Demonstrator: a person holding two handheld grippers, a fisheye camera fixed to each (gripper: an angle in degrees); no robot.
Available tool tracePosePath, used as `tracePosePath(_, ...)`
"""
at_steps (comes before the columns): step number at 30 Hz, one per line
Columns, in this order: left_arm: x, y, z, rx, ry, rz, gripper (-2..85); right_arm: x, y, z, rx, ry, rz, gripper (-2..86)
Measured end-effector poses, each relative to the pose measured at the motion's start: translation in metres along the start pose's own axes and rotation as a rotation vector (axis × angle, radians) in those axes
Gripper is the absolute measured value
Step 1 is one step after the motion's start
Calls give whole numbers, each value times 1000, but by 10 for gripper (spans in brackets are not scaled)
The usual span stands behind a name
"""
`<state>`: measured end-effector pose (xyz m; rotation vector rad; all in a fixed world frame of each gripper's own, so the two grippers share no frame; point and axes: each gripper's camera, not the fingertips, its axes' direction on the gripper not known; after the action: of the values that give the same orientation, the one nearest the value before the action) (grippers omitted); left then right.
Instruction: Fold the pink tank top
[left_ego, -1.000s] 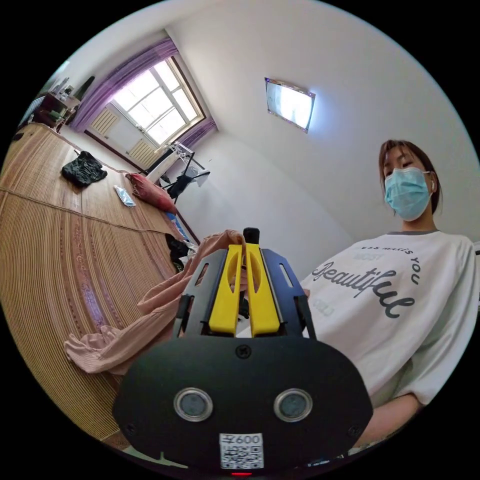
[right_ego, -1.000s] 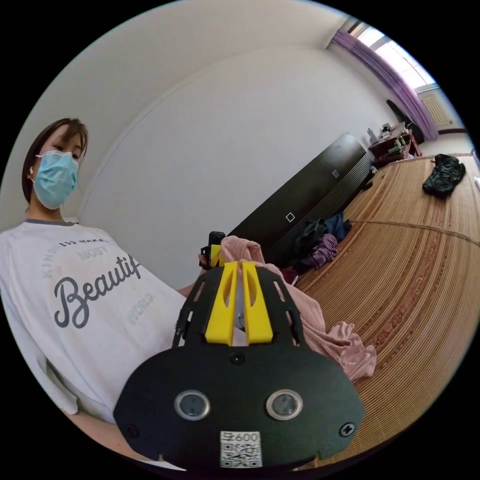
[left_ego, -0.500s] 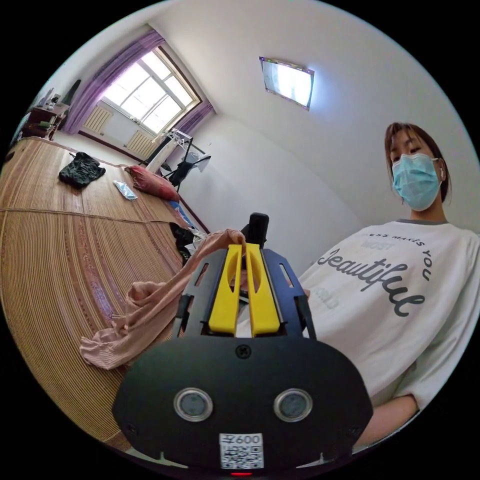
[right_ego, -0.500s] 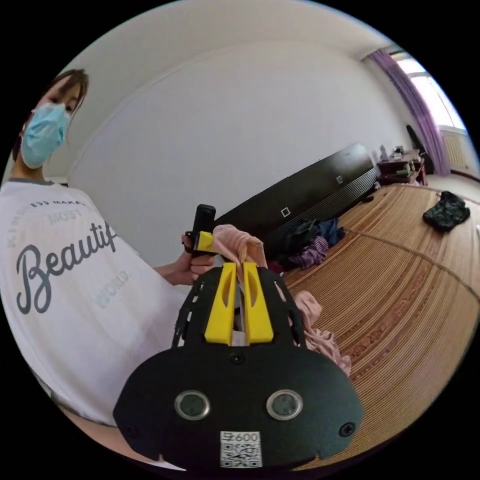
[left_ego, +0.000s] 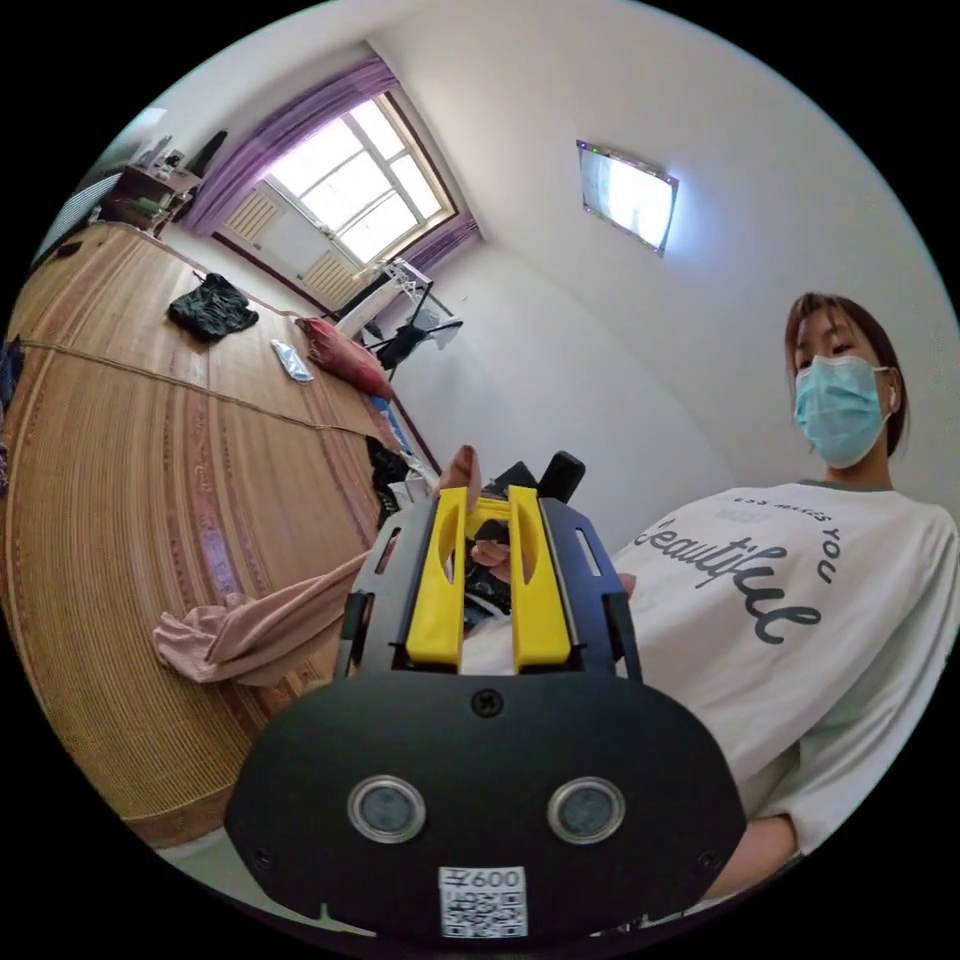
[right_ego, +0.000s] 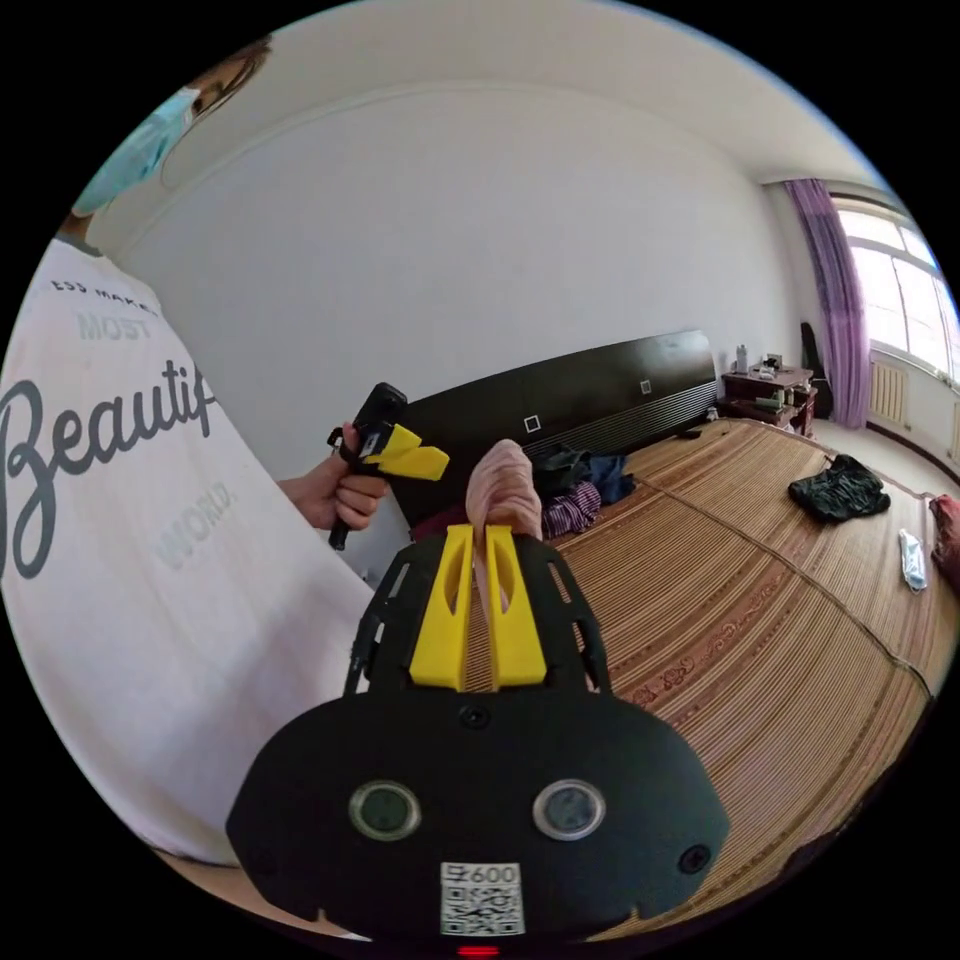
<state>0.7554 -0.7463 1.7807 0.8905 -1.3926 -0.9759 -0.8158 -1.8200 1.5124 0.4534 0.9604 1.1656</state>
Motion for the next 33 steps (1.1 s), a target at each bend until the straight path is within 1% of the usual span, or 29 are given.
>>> tracePosePath(3,0,-17,16,-77,-95,41,104,-5,6,9,-21,0,-35,-8)
tracePosePath(6,-6,-32,40,-131,-104,66,111,-8,12,14,-36,2,-73,-8)
tracePosePath(9,-11,-42,53,-134,-57,110,63,-9,16,14,-49,19,-107,-8)
tracePosePath(10,-10,-44,51,-105,-58,122,39,-9,17,12,-51,25,-112,-8)
tracePosePath(11,-10,-45,49,-87,-58,128,36,-9,17,10,-46,27,-108,-8)
tracePosePath(13,-12,-52,39,-59,44,143,26,-3,18,-6,24,4,-62,-7)
tracePosePath(14,-14,-54,36,-51,64,136,24,0,18,-12,56,-11,-39,-7)
tracePosePath(16,-18,-64,24,-23,126,138,20,16,21,-37,222,-90,68,-5)
tracePosePath(18,-20,-73,16,-9,160,153,17,30,24,-48,282,-155,124,-3)
tracePosePath(21,-24,-89,4,-1,187,176,16,46,23,-52,304,-257,143,-4)
tracePosePath(24,-27,-103,-7,-18,189,203,17,56,26,-55,342,-294,154,-7)
tracePosePath(28,-33,-120,-34,-11,146,211,18,63,37,-67,406,-279,148,-8)
tracePosePath(30,-34,-127,-42,-25,131,217,19,66,40,-70,403,-283,155,-8)
tracePosePath(33,-35,-138,-51,-49,115,218,21,62,41,-72,376,-241,100,-8)
